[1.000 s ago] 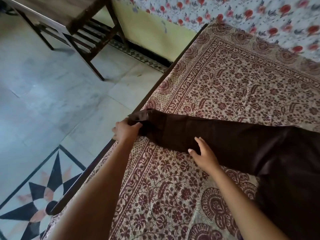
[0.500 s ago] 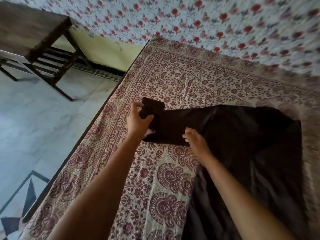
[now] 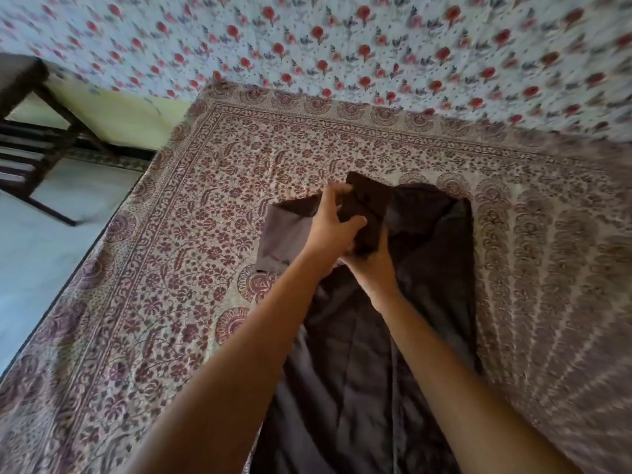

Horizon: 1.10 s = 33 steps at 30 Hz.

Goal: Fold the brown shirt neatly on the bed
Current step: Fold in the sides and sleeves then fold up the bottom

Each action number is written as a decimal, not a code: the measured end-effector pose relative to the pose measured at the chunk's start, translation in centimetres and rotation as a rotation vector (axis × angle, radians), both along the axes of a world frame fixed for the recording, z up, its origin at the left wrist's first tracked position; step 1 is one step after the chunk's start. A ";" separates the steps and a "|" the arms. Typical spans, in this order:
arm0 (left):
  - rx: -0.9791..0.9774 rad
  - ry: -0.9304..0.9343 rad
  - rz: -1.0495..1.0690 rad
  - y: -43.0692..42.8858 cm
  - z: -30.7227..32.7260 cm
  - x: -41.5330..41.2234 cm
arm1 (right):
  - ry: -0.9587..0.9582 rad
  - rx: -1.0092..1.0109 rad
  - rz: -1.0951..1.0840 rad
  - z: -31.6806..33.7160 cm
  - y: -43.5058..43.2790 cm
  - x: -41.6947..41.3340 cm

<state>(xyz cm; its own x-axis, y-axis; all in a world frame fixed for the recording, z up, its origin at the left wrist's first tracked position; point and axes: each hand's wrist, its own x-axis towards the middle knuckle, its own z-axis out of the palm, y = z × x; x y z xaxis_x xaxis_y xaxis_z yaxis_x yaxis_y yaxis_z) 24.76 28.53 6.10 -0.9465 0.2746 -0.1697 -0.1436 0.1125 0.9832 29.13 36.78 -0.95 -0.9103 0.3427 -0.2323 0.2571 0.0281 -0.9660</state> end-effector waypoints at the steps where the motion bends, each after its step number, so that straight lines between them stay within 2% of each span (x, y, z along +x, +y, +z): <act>1: 0.099 -0.041 -0.046 1.3 0.7 0.6 | 0.022 -0.026 -0.153 0.5 1.2 -0.2; 3: 0.248 -0.132 -0.030 2.7 0.9 1.2 | 0.015 -0.103 -0.380 1.6 3.7 -0.6; 5: 0.156 -0.175 0.188 2.4 -0.9 1.7 | -0.018 -0.165 -0.508 1.6 6.4 -0.5; 6: -0.022 -0.196 0.291 1.5 -2.5 1.8 | -0.042 -0.169 -0.561 1.3 7.5 -0.3; 8: -0.495 -0.254 0.319 -1.0 -6.1 2.6 | -0.061 -0.155 -0.635 1.0 9.0 0.2; 10: -0.734 -0.363 0.236 -3.1 -9.4 4.0 | -0.061 -0.155 -0.659 0.7 10.4 0.8; 12: -0.798 -0.398 0.205 -3.7 -11.6 4.8 | -0.028 -0.117 -0.676 0.0 11.9 1.0; 15: -0.877 -0.334 0.192 -3.0 -13.9 3.7 | 0.028 -0.043 -0.739 -1.1 14.2 0.9; 20: -0.909 -0.375 0.122 0.2 -15.4 1.2 | -0.029 0.161 -0.861 -2.3 18.8 1.1; 24: -0.864 -0.194 0.159 1.6 -15.9 0.0 | -0.104 0.114 -1.032 -4.3 22.4 1.1; 26: -0.861 -0.145 0.219 1.8 -15.9 -0.6 | -0.195 0.005 -1.009 -5.9 22.8 1.0; 27: -0.882 -0.145 0.262 1.8 -15.7 -1.0 | -0.354 0.030 -0.972 -6.5 22.1 0.9; 28: -0.897 -0.142 0.310 1.5 -15.7 -1.4 | -0.529 0.133 -0.923 -7.1 21.0 0.8; 29: -0.903 -0.137 0.351 1.0 -15.8 -1.9 | -0.618 0.284 -0.860 -7.4 19.3 0.5; 30: -0.907 -0.136 0.370 0.3 -16.0 -2.5 | -0.580 0.433 -0.790 -7.9 17.6 0.0; 31: -0.909 -0.149 0.364 -0.5 -16.4 -3.1 | -0.454 0.555 -0.695 -8.2 15.5 -0.9; 33: -0.863 -0.198 0.295 -1.8 -17.3 -3.9 | -0.186 0.674 -0.474 -9.1 11.8 -3.2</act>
